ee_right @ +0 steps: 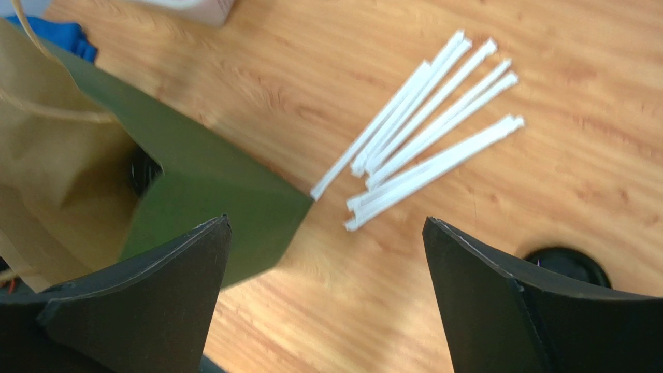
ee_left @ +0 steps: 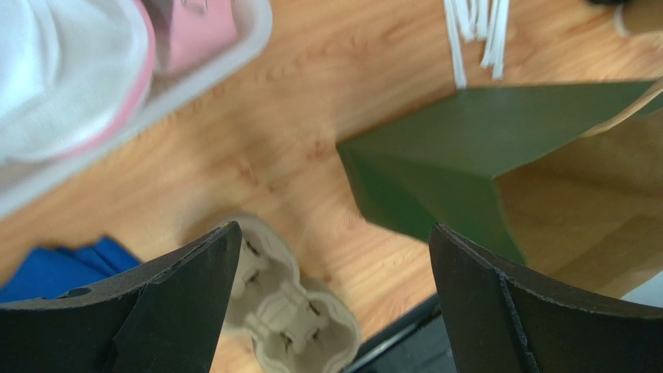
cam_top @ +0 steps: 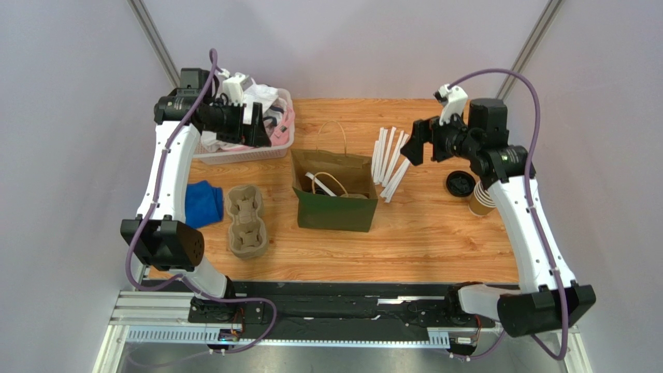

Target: Pack the takeout coffee

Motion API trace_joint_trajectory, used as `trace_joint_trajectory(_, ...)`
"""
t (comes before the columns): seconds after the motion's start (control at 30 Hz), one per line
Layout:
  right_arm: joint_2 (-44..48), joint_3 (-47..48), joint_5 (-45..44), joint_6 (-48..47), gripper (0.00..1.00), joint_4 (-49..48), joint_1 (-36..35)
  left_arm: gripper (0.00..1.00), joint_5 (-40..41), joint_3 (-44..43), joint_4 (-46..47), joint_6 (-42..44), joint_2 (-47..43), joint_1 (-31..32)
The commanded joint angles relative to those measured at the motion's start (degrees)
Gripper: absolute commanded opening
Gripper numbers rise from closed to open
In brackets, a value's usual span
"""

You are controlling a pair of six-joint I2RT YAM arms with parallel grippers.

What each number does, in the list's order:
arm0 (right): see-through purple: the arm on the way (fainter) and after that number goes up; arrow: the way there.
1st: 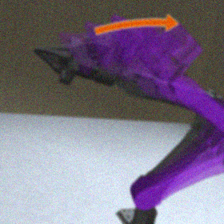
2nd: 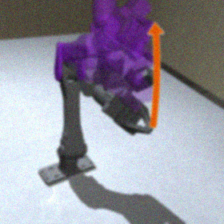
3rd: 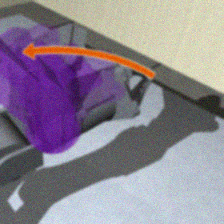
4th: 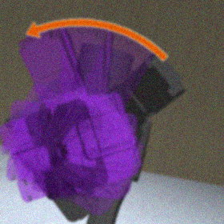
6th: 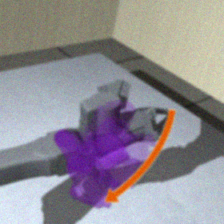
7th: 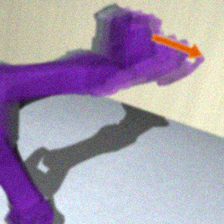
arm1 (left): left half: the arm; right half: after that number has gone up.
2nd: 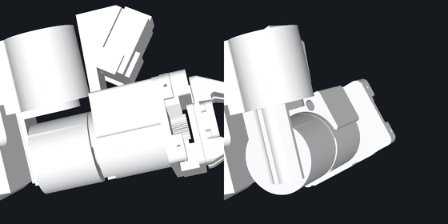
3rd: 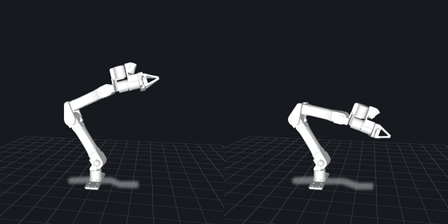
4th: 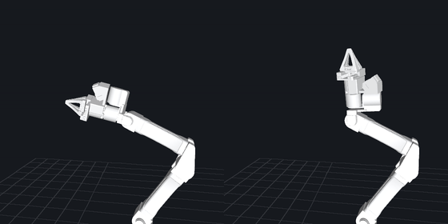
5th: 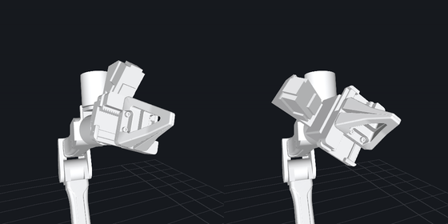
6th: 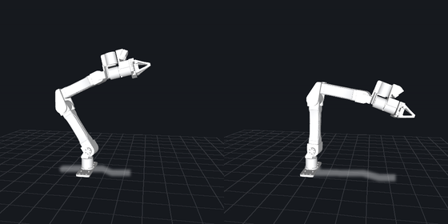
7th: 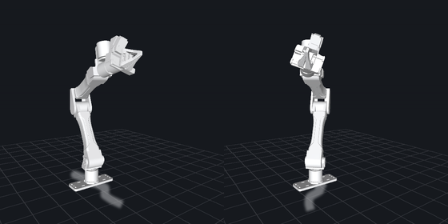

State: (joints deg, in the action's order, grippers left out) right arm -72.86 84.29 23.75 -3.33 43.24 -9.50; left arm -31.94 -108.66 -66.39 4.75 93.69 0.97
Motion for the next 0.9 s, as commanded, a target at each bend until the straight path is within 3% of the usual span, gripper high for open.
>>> trace_joint_trajectory(0.0,9.3,-6.5,-4.0,-1.9,1.00,1.1,0.7,0.99,5.7,7.1,1.8,2.9,-9.1,-0.6)
trace_joint_trajectory(0.2,18.3,-15.2,-8.3,-4.6,1.00,1.5,1.5,0.99,14.2,19.9,6.7,6.1,-21.0,-0.6)
trace_joint_trajectory(0.43,29.6,-22.6,-10.0,-5.2,1.00,0.7,3.6,0.99,16.6,31.6,8.9,8.3,-33.4,-0.6)
trace_joint_trajectory(0.7,41.7,-25.9,-11.4,-5.8,1.00,1.8,7.8,0.99,18.1,40.2,11.9,8.6,-48.6,-0.6)
trace_joint_trajectory(0.87,46.6,-26.0,-10.6,-5.5,1.00,3.8,9.0,0.99,19.6,42.1,12.3,8.3,-53.4,-0.6)
